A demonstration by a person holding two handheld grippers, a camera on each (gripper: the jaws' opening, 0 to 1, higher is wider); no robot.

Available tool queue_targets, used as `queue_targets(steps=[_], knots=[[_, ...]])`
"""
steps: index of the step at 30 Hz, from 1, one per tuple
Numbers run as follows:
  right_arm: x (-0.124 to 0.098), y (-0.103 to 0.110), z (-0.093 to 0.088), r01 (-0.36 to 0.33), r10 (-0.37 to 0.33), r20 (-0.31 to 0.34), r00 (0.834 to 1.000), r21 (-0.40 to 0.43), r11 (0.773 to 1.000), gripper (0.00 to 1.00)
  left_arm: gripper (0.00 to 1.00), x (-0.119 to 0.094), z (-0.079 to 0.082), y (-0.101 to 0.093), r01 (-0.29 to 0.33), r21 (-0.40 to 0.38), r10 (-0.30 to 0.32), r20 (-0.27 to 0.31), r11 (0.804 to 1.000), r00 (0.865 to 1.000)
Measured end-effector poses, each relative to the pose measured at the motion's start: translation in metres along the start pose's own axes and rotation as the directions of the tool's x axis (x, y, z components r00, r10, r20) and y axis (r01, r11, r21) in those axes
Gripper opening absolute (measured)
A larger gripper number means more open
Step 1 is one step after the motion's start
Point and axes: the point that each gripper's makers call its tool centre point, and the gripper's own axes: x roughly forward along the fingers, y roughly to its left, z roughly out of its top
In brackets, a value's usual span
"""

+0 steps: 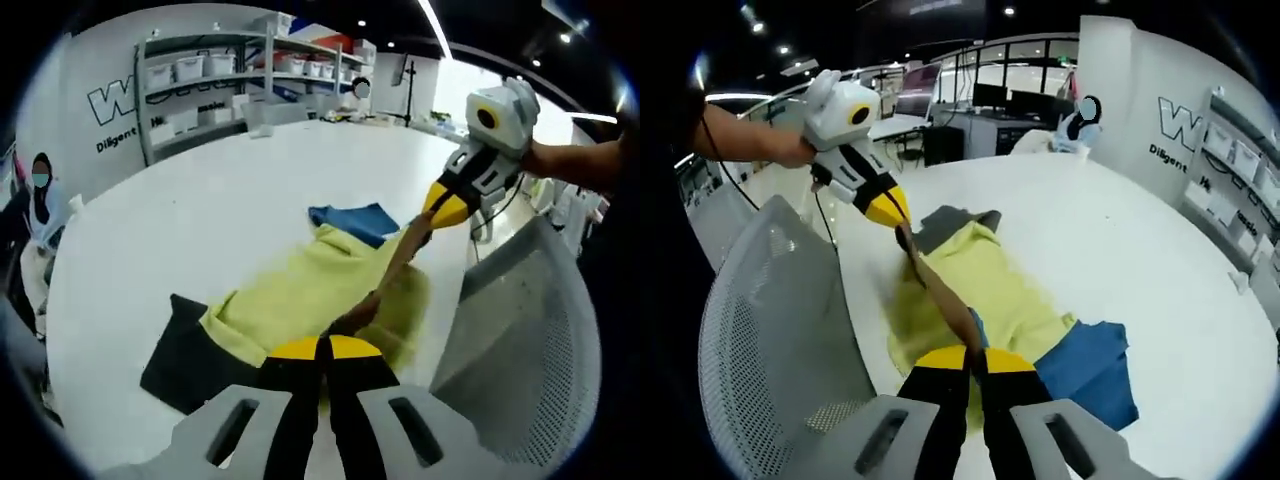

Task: Fold the garment on the visible template until the final outline fits inside the template.

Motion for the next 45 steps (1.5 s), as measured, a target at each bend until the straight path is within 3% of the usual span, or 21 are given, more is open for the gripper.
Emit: queue_targets(steps=[4, 8, 13, 17, 21, 29, 34, 45], knots=[[-0.004, -0.017, 0.018, 0.047, -0.047, 0.044, 0.998, 0.002, 0.999, 0.0, 0.04, 0.0, 0.02, 0.013, -0.023, -0.049, 0.025, 0.04, 0.999, 0.999], [-0.008, -0.033, 0.035, 0.087, -0.087, 0.079, 0.993, 0.0, 0.996, 0.0, 0.04, -0.001, 0.042, 0.026, -0.042, -0.048, 0.046, 0.075, 0.998, 0.996], [-0.008, -0.05, 0.051, 0.113, -0.112, 0.086, 0.99, 0.0, 0.994, 0.0, 0.04, -0.002, 0.065, 0.038, -0.059, -0.02, 0.061, 0.096, 0.998, 0.994], [-0.008, -0.064, 0.064, 0.135, -0.131, 0.092, 0.987, -0.03, 0.99, 0.0, 0.03, -0.002, 0.084, 0.054, -0.073, -0.053, 0.079, 0.107, 0.996, 0.991], [-0.009, -0.077, 0.076, 0.155, -0.15, 0.106, 0.983, -0.039, 0.987, 0.0, 0.03, -0.003, 0.1, 0.063, -0.09, -0.036, 0.094, 0.119, 0.995, 0.988], [-0.007, -0.1, 0.094, 0.18, -0.171, 0.106, 0.979, -0.078, 0.981, 0.0, 0.04, -0.001, 0.125, 0.075, -0.107, 0.01, 0.105, 0.122, 0.994, 0.987], [-0.007, -0.117, 0.106, 0.202, -0.191, 0.111, 0.975, -0.1, 0.974, 0.0, 0.04, 0.003, 0.141, 0.093, -0.098, -0.077, 0.109, 0.154, 0.992, 0.982], [0.003, -0.151, 0.128, 0.229, -0.215, 0.114, 0.97, -0.134, 0.964, 0.0, 0.03, 0.012, 0.166, 0.116, -0.13, -0.023, 0.131, 0.139, 0.991, 0.981]])
